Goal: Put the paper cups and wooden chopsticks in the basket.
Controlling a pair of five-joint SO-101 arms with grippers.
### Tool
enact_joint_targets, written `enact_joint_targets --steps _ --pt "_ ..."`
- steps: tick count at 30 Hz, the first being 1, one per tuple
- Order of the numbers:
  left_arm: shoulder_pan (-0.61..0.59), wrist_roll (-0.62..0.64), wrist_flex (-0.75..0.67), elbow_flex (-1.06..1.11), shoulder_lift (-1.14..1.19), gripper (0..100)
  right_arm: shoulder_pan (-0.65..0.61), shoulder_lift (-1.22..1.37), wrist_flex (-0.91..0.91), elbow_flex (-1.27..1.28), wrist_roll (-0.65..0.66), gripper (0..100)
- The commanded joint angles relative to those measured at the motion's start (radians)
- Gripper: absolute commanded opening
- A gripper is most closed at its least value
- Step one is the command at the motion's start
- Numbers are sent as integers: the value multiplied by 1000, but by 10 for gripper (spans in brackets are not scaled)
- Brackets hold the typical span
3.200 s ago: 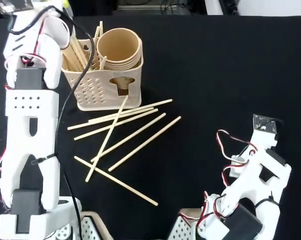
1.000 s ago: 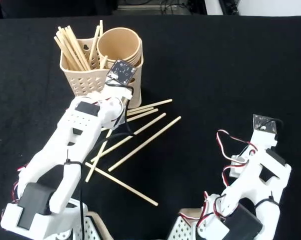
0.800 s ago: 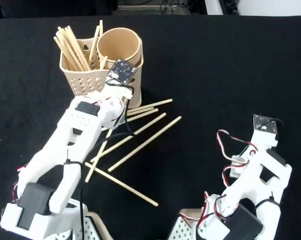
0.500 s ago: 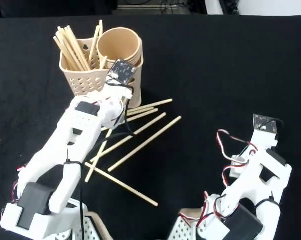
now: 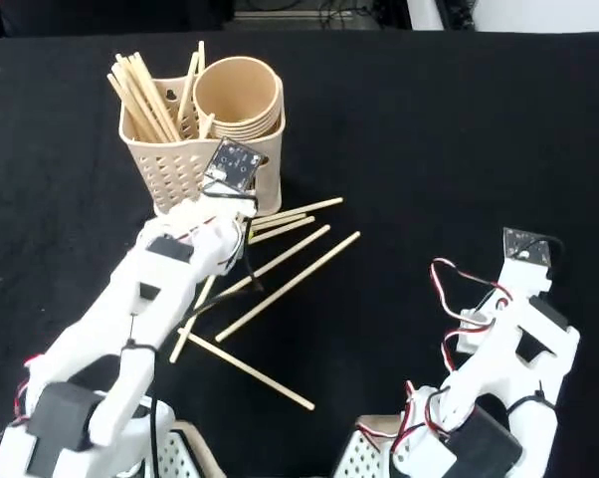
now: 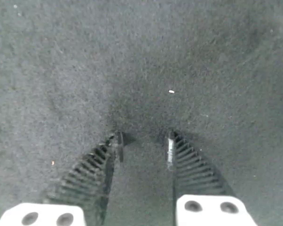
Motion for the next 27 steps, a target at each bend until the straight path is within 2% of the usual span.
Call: enact_joint_targets --steps 1,5,10,15,19,23,27 --pt "2 6 -49 27 -75 45 -29 -2 -9 7 -2 151" --pt "5 6 -109 85 -110 30 -29 -2 -9 7 -2 151" --pt "7 6 -103 105 -149 29 -29 -2 -9 7 -2 151" --pt "33 6 25 116 -272 29 -29 -2 -11 7 -2 151" --pt "61 6 186 119 -500 29 -29 -2 -11 7 -2 151" --pt "56 6 284 117 -809 29 -29 -2 -11 7 -2 151" --pt "56 12 264 105 -1119 29 -29 -2 -11 7 -2 151"
